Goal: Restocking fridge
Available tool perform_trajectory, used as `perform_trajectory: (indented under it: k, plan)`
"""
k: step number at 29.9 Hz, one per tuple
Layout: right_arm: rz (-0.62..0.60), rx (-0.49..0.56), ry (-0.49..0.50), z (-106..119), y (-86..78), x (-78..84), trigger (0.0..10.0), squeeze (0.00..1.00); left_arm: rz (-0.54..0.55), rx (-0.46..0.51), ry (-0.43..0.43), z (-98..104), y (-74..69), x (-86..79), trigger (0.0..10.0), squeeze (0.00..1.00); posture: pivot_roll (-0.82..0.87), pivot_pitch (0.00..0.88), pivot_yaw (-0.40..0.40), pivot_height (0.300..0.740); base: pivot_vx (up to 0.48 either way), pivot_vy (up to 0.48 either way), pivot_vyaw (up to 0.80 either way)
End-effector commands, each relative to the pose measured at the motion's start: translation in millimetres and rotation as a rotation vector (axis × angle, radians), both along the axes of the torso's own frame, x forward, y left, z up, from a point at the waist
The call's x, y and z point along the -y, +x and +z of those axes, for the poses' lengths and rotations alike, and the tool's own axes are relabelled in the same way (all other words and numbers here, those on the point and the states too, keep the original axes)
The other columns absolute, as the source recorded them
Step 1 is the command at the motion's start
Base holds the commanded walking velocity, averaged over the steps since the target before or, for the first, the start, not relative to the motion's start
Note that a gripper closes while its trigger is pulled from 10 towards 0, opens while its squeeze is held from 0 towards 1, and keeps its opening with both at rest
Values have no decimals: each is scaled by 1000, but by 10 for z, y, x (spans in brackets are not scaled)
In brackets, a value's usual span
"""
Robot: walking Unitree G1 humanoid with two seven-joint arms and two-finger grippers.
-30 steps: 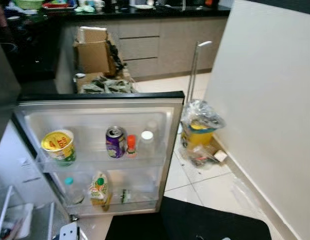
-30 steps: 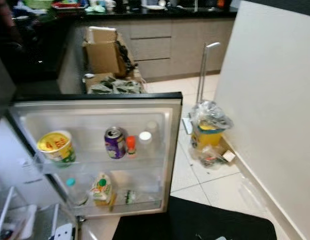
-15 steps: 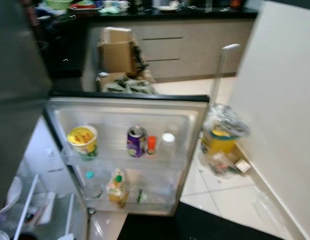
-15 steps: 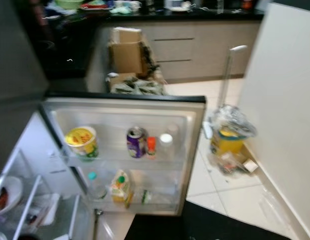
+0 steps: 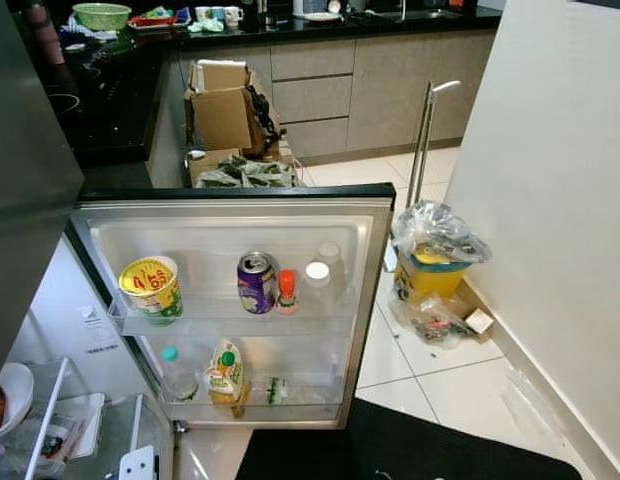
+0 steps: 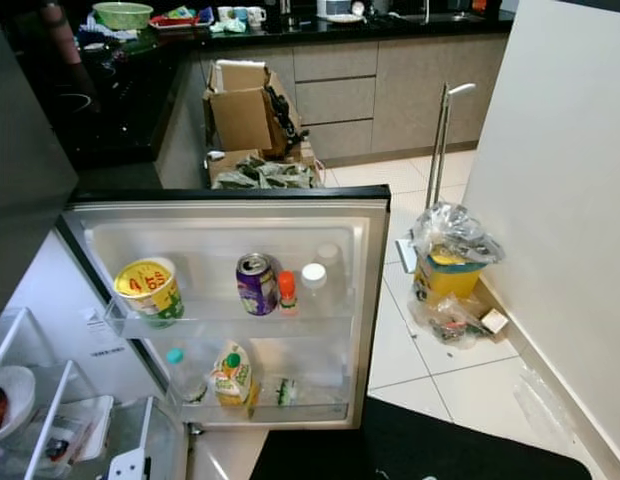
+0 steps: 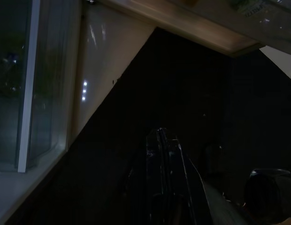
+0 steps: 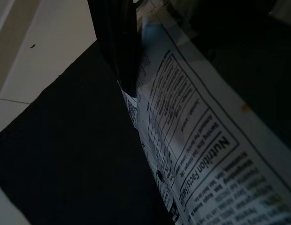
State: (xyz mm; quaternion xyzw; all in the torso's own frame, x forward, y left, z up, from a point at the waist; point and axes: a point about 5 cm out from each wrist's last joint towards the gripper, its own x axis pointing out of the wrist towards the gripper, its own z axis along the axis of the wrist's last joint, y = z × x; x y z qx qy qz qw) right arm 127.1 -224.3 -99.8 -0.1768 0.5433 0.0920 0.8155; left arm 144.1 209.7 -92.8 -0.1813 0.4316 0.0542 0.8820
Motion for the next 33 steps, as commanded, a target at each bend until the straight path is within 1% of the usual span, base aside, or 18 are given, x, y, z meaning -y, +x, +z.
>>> perform_trajectory:
  k: [1,5,6,8,10,11,15,17,19,24,27,29,33]
  plan:
    - [10,16,-2,15,34,7,10000,0,5,-22,10,-18,-56,-26,10000,0,-40,16,-15,740,0,0,0]
    - [22,16,-8,19,38,20,10000,0,6,-28,3,-31,-75,5,10000,0,-43,3,-24,740,0,0,0]
    - [48,19,-15,27,46,34,10000,0,10,-24,-10,-39,-81,45,10000,0,-69,6,-24,740,0,0,0]
    - [85,17,-30,50,64,96,10000,0,18,-43,-13,-59,-103,95,10000,0,-65,5,-28,740,0,0,800]
    - [85,17,-30,50,64,96,10000,0,18,-43,-13,-59,-103,95,10000,0,-65,5,-28,740,0,0,800]
    - [72,17,-23,56,67,116,10000,0,13,-46,-22,-66,-108,128,10000,0,-57,0,-41,740,0,0,800]
    - [43,24,-15,63,70,139,10000,0,35,-22,-39,-51,-70,134,10000,0,-53,0,-41,740,0,0,800]
    - [37,27,-26,63,73,141,10000,0,13,-31,-35,-58,-93,134,10000,0,-56,4,-32,740,0,0,800]
    - [37,24,-15,53,67,108,10000,0,-22,-44,-30,-70,-122,149,10000,0,-56,4,-32,740,0,0,500]
    - [34,26,-5,41,67,60,10000,0,-23,-43,-32,-67,-107,160,10000,0,-52,6,-22,740,0,0,0]
    - [42,21,-4,33,63,32,10000,0,-60,-29,-50,-54,-53,222,10000,0,-49,4,-17,740,0,0,0]
    - [44,20,-4,31,60,29,10000,0,-71,-27,-55,-52,-46,238,10000,0,-48,3,-15,740,0,0,0]
    - [34,22,-2,28,55,27,10000,0,-103,-40,-70,-63,-69,267,10000,0,-53,1,-13,740,0,-388,0]
